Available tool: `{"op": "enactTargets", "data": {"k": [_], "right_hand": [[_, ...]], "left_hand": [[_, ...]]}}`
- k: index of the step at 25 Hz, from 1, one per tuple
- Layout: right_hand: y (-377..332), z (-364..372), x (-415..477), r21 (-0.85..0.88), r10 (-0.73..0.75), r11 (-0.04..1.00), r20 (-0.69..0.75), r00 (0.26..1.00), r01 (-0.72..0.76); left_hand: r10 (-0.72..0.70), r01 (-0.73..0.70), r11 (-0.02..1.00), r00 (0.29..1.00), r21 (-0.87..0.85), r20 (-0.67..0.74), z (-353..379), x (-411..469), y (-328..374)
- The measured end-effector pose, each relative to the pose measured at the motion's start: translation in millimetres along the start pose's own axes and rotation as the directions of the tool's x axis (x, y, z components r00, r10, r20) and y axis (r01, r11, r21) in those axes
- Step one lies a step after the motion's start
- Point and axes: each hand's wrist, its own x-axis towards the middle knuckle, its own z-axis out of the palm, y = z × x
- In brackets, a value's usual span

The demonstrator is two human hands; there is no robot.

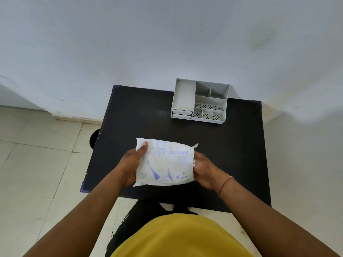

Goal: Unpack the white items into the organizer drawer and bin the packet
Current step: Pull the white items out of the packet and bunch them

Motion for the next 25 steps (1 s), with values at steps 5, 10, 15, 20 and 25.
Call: {"op": "enactTargets", "data": {"k": [5, 10, 15, 20, 25], "right_hand": [[8, 8, 13, -0.027, 0.064, 0.997, -0.154, 0.986, -0.069], [9, -28, -4, 0.091, 0.037, 0.996, -0.335, 0.941, -0.007], [5, -24, -14, 0.315, 0.004, 0.941, -0.369, 0.93, 0.121], [-6, 30, -9, 0.689, 0.0, 0.705, -0.241, 0.97, 0.171], [5, 99, -3, 0.633, -0.022, 0.756, -0.228, 0.973, 0.166]], "left_hand": [[0.016, -0.016, 0.999, 1.0, 0.047, 0.003, -42, 8, -3], [0.07, 0.0, 0.975, 0.949, 0.223, -0.307, -101, 52, -4], [0.212, 0.014, 0.848, 0.907, 0.531, -0.363, -116, 71, 1], [0.443, -0.336, 0.795, 0.891, 0.505, -0.104, -74, 43, 39], [0.088, -0.049, 0.996, 0.765, -0.079, 0.637, 6, -2, 47]]}}
